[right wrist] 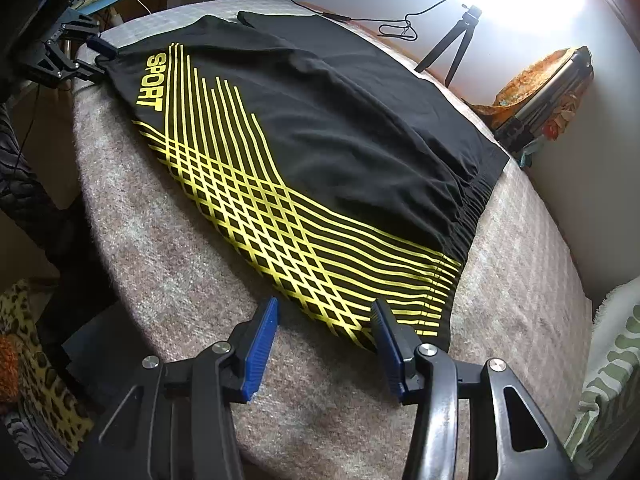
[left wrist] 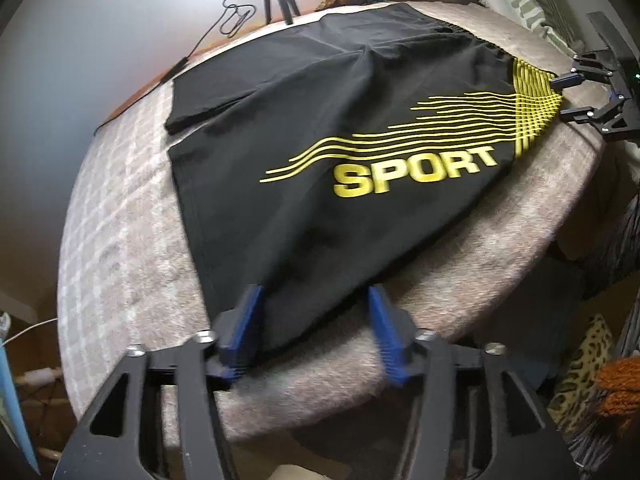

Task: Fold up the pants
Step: 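Move the left tool to the shorts leg hem while the right tool reaches the other leg hem, then close the left tool on the leg hem while the right tool grips the striped hem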

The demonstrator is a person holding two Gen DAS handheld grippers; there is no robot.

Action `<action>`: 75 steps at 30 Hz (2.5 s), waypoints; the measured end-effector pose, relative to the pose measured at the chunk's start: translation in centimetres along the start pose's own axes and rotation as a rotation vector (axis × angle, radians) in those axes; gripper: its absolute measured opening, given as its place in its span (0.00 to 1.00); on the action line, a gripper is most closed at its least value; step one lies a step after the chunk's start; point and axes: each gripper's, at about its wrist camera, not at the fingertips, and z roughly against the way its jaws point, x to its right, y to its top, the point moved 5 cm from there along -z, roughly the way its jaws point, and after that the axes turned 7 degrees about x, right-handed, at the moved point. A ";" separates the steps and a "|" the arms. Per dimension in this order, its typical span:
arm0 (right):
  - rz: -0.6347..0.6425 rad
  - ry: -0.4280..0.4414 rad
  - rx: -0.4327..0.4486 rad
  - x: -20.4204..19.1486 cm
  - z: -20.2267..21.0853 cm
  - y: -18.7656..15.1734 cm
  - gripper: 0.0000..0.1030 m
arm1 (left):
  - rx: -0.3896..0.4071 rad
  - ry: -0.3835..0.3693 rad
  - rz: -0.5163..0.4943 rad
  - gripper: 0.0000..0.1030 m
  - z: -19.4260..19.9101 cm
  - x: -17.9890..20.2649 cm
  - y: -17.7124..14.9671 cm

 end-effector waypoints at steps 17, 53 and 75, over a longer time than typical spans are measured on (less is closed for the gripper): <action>-0.010 -0.003 0.047 0.0 -0.9 1.6 0.13 | 0.072 -0.039 -0.003 0.05 0.2 0.0 1.8; -0.148 -0.011 0.151 2.6 1.1 4.2 0.06 | 0.102 -0.052 -0.156 0.04 -1.2 1.9 3.5; -0.118 0.258 0.157 1.1 2.0 6.2 0.53 | 0.191 -0.086 -0.021 0.03 -1.4 -1.9 7.9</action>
